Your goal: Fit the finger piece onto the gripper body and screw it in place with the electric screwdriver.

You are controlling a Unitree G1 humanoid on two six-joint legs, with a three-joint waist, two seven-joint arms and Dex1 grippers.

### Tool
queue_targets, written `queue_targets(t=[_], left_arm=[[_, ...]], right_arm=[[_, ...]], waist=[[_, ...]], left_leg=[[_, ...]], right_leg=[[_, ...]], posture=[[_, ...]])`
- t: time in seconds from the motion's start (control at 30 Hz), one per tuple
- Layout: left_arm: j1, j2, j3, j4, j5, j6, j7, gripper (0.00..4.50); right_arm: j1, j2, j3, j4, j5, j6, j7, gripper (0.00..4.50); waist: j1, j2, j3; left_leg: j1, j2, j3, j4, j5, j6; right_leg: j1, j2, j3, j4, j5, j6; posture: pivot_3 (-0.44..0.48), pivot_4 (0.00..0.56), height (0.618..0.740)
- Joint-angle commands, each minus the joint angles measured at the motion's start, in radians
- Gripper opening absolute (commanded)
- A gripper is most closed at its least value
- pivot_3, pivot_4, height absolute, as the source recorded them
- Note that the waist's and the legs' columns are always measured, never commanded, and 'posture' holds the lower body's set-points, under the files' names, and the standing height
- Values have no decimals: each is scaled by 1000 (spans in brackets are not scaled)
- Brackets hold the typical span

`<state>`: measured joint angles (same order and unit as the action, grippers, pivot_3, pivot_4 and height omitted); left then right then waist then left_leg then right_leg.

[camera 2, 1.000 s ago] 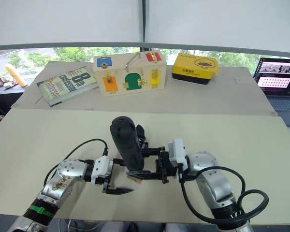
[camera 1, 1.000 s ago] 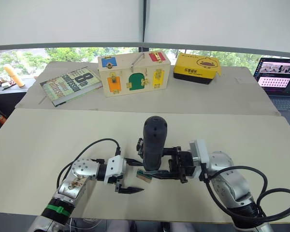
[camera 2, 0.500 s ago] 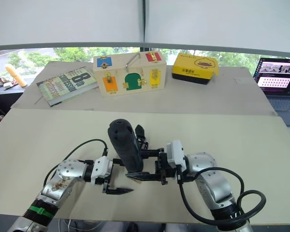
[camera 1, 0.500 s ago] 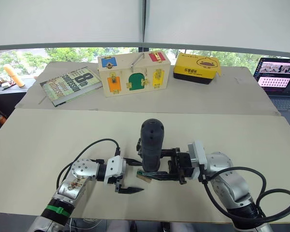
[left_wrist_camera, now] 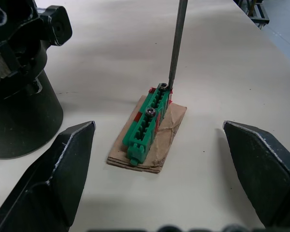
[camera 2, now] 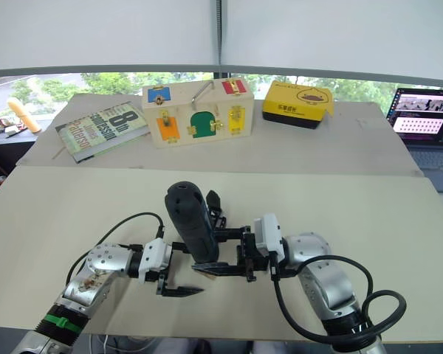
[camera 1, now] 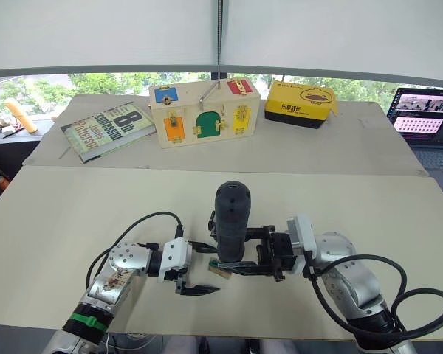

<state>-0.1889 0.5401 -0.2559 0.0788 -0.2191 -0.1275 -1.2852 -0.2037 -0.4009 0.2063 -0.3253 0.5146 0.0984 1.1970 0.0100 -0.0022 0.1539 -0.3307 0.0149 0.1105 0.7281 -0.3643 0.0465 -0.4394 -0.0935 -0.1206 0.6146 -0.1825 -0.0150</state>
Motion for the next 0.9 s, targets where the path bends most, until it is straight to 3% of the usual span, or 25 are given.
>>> queue_targets(t=[0.03, 0.9], left_arm=[[27, 5, -26, 30, 15, 12, -4, 4500], [22, 2, -33, 32, 14, 16, 2, 4500]], right_arm=[[0, 2, -7, -45, 39, -8, 0, 1897], [-21, 2, -32, -65, 108, 11, -18, 1897]], waist=[[0, 0, 0], [0, 0, 0]], left_leg=[[0, 0, 0, 0, 0, 0], [0, 0, 0, 0, 0, 0]], right_leg=[[0, 0, 0, 0, 0, 0], [0, -1, 0, 0, 0, 0]], posture=[[0, 150, 740], [0, 150, 740]])
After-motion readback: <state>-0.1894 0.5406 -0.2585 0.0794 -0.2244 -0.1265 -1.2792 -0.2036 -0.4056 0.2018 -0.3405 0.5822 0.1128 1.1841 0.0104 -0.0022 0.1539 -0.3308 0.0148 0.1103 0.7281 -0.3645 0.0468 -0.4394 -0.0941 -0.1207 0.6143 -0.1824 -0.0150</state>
